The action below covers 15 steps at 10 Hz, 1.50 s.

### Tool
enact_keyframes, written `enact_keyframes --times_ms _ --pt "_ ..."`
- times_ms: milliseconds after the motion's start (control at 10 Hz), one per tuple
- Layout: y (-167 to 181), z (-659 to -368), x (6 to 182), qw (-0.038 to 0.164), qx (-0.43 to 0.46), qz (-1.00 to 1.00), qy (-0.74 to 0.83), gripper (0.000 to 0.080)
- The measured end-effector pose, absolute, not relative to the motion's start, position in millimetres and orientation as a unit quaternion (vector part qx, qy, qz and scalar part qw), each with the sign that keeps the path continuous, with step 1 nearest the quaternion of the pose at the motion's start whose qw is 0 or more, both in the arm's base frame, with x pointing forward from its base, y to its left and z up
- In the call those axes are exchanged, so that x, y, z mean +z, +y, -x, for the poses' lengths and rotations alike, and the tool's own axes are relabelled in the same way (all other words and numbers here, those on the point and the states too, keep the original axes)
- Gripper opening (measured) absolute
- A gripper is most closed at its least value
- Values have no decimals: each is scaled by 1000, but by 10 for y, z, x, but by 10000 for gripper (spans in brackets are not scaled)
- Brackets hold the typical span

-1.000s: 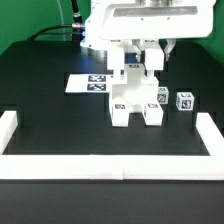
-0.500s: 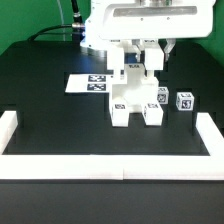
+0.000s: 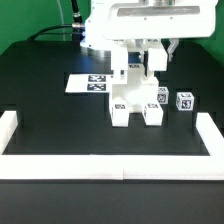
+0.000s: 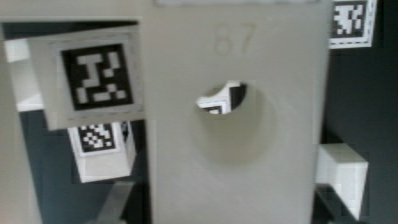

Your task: Assemble chair

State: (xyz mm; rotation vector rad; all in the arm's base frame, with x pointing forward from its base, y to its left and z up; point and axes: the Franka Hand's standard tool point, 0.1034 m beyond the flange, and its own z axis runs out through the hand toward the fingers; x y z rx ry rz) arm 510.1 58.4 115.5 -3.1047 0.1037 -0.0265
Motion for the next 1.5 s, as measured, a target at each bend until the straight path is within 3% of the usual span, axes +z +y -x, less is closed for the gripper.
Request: enact_keyframes --times_ms 1500 --pt "572 -5159 1173 16 -26 999 -15 289"
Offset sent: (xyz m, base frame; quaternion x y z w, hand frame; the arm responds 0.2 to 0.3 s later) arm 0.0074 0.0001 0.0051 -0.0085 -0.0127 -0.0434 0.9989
